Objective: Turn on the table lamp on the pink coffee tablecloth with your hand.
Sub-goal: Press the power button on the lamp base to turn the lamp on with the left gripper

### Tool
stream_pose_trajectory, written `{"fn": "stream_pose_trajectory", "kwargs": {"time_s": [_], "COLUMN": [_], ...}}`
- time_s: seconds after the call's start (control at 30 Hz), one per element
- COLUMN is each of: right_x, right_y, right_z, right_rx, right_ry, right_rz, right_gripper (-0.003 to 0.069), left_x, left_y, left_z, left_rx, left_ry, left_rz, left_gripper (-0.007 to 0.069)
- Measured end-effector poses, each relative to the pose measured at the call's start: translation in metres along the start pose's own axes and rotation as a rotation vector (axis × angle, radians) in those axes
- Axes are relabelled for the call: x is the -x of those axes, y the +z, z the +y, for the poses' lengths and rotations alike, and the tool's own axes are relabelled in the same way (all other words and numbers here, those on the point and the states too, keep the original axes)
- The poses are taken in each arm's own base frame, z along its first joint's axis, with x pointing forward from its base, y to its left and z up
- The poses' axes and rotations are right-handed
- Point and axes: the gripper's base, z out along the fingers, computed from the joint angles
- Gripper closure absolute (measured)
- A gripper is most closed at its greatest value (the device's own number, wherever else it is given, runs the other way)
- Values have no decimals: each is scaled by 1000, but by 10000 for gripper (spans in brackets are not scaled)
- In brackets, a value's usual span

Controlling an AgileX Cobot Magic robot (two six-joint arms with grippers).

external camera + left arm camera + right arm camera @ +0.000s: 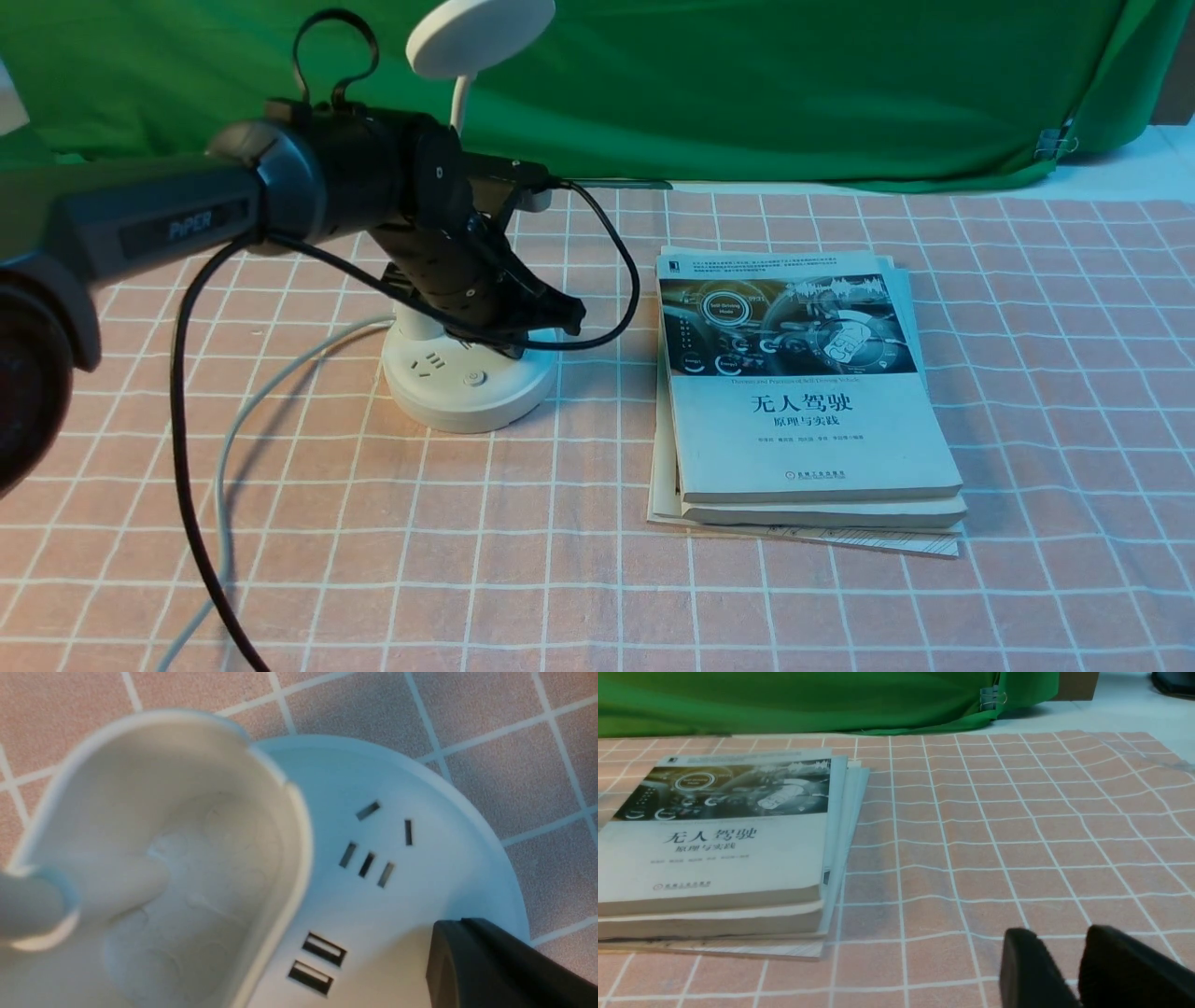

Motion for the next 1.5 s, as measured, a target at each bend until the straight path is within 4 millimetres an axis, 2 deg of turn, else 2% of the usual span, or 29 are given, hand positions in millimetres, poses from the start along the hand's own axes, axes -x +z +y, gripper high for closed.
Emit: {"fn": "stream_pose_trajectory", "kwargs": {"time_s": [0.23, 0.5, 0.6, 0.77, 0.87, 0.93, 1.17, 1.5], "right_x": [0, 0, 0, 0, 0, 0, 0, 0], "right_y": [0, 0, 0, 0, 0, 0, 0, 0], "right_z": [0, 0, 0, 0, 0, 0, 0, 0], "right_rx": [0, 0, 0, 0, 0, 0, 0, 0], "right_ry": [0, 0, 0, 0, 0, 0, 0, 0], "right_rz": [-1, -1, -1, -1, -1, -1, -1, -1], "right_gripper": [421, 421, 421, 421, 421, 421, 421, 421], "left_x": [-3, -2, 1, -10, -8, -5, 1, -3], "left_y": [12, 10, 1, -24, -39, -43, -26, -6], "left_z": [1, -6, -9, -12, -14, -14, -13, -11], "left_rx": [6, 44, 41, 29, 26, 23, 13, 22], "left_ry": [-13, 27, 29, -2, -12, -15, -34, -33], "left_rz": [53, 53, 32, 83, 20, -24, -119, -97], "left_gripper": [629, 629, 629, 629, 629, 629, 629, 629]}}
